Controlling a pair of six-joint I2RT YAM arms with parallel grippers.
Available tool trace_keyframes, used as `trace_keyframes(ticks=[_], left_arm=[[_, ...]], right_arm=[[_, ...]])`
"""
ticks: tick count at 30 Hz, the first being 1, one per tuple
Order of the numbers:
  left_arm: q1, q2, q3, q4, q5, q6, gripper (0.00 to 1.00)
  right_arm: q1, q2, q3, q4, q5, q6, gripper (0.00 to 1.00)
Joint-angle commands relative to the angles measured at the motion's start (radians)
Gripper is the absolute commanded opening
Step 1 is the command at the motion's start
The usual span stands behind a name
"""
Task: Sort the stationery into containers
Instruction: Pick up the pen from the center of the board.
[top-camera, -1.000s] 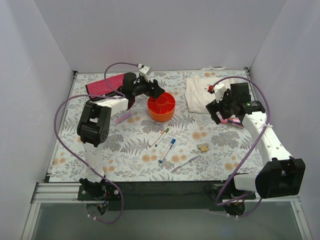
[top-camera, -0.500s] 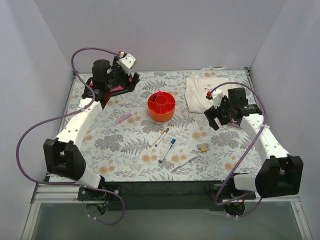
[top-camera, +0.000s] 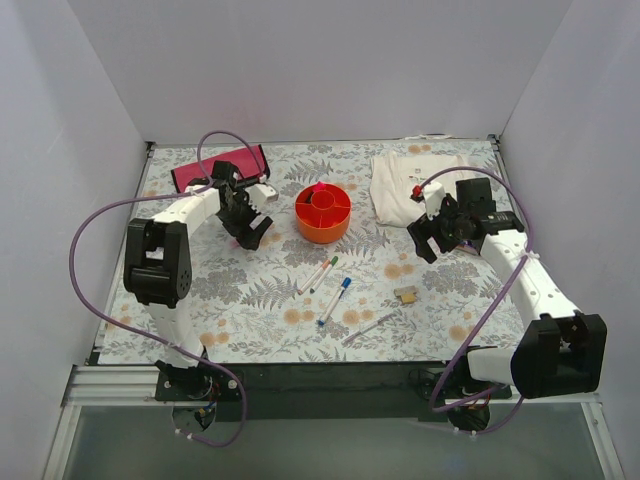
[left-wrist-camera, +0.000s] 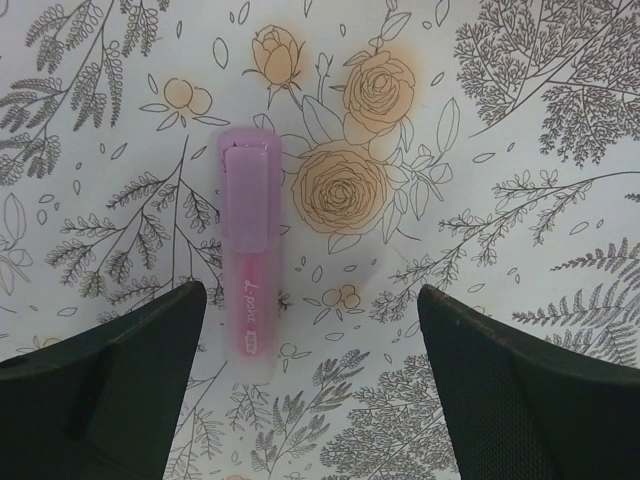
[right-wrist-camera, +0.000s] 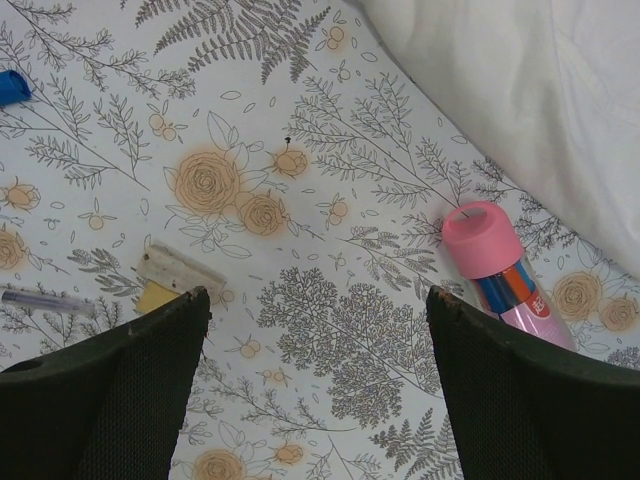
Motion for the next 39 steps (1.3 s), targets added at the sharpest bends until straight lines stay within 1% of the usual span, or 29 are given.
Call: trace_keyframes(ticks=[1,3,4,9,10,13,14,16,19,22,23,24,26,28,32,33,34,35,36,37,38,39], left_arm=[[-0.009,-0.049,0.024,0.023,-0.057,0.03,0.84],[-0.008,-0.036,0.025,0.028,-0.057,0.029,0.83],[-0.009,-0.029,0.024,0.031,-0.057,0.03,0.8],[-0.009,0.032,0.042,0.069,-0.074,-0.002,0.74],[-0.009,0.043,0.065,0.066,-0.071,-0.002,0.7],[-0.008,0.092,0.117,0.037,-0.048,0.001,0.67],[-0.009,0.102,0.128,0.025,-0.041,0.006,0.65],[-0.009,0.126,0.15,0.002,-0.023,0.018,0.63],[-0.009,0.145,0.157,-0.013,-0.015,0.033,0.55],[-0.009,0.175,0.168,-0.043,-0.015,0.043,0.4],[-0.011,0.179,0.17,-0.05,-0.014,0.047,0.31],[-0.011,0.185,0.176,-0.073,-0.011,0.046,0.13],[-0.009,0.196,0.183,-0.099,0.005,0.04,0.01],[-0.011,0.189,0.202,-0.131,0.017,0.024,0.0],[-0.011,0.11,0.28,-0.185,0.04,-0.012,0.0],[-0.011,0.072,0.31,-0.214,0.048,-0.023,0.0],[-0.011,0.058,0.385,-0.228,0.051,-0.045,0.0],[-0.011,0.043,0.424,-0.24,0.061,-0.069,0.0],[-0.011,0.02,0.467,-0.241,0.069,-0.094,0.0],[-0.011,0.005,0.517,-0.23,0.099,-0.149,0.0],[-0.011,-0.009,0.53,-0.204,0.11,-0.184,0.0],[-0.012,-0.046,0.529,-0.122,0.127,-0.219,0.0]], right_arm=[[-0.005,-0.047,-0.026,0.018,-0.02,-0.01,0.93],[-0.005,-0.055,-0.043,0.019,-0.02,-0.01,0.93],[-0.005,-0.06,-0.049,0.018,-0.021,-0.007,0.93],[-0.005,-0.072,-0.074,0.022,-0.016,-0.002,0.93],[-0.005,-0.075,-0.075,0.024,-0.015,-0.001,0.93],[-0.005,-0.074,-0.078,0.022,-0.004,0.001,0.93],[-0.005,-0.074,-0.077,0.024,-0.001,0.001,0.93],[-0.005,-0.072,-0.077,0.022,0.008,-0.001,0.93],[-0.003,-0.067,-0.08,0.022,0.01,-0.002,0.94],[-0.005,-0.061,-0.081,0.022,0.007,-0.005,0.94],[-0.005,-0.06,-0.08,0.024,0.007,-0.005,0.94],[-0.005,-0.057,-0.08,0.024,0.007,-0.005,0.94],[-0.005,-0.049,-0.077,0.022,0.007,-0.008,0.93],[-0.005,-0.041,-0.074,0.022,0.008,-0.011,0.93],[-0.003,-0.037,-0.059,0.024,0.02,-0.011,0.94],[-0.005,-0.04,-0.054,0.025,0.02,-0.011,0.93],[-0.005,-0.041,-0.055,0.024,0.02,-0.01,0.93],[-0.005,-0.046,-0.058,0.027,0.017,-0.01,0.93],[-0.005,-0.048,-0.068,0.028,0.017,-0.007,0.94],[-0.003,-0.054,-0.072,0.027,0.013,-0.004,0.93],[-0.005,-0.054,-0.077,0.028,0.008,-0.002,0.93],[-0.005,-0.057,-0.086,0.03,0.008,-0.001,0.93]])
